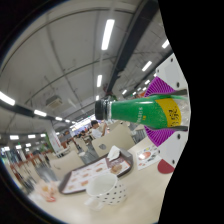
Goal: Pour water
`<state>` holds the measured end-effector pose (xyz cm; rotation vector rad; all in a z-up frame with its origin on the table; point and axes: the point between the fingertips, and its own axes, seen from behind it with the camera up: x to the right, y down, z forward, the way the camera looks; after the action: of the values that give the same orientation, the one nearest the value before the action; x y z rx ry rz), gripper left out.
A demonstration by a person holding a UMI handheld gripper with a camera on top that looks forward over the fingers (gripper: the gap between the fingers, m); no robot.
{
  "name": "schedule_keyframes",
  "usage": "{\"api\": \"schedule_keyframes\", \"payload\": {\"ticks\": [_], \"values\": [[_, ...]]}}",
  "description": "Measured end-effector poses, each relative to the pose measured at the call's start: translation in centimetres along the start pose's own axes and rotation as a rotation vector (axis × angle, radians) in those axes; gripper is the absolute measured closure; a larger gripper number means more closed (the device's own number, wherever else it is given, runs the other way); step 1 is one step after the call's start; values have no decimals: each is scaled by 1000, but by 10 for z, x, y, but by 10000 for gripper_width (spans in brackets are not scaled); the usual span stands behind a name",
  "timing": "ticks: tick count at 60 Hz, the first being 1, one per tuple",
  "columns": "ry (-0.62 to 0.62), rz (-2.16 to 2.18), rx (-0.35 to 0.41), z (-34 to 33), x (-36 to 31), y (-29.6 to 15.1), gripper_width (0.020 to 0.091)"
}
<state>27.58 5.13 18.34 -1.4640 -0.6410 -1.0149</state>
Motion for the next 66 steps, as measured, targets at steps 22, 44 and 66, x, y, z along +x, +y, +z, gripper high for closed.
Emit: {"api": "schedule_keyframes", "payload": {"ticks": [22,44,66], "values": [[166,-1268,373,46,-51,-131,699],[130,-1418,401,53,-66,-123,701],[-127,718,200,44,17,-74,701]]}}
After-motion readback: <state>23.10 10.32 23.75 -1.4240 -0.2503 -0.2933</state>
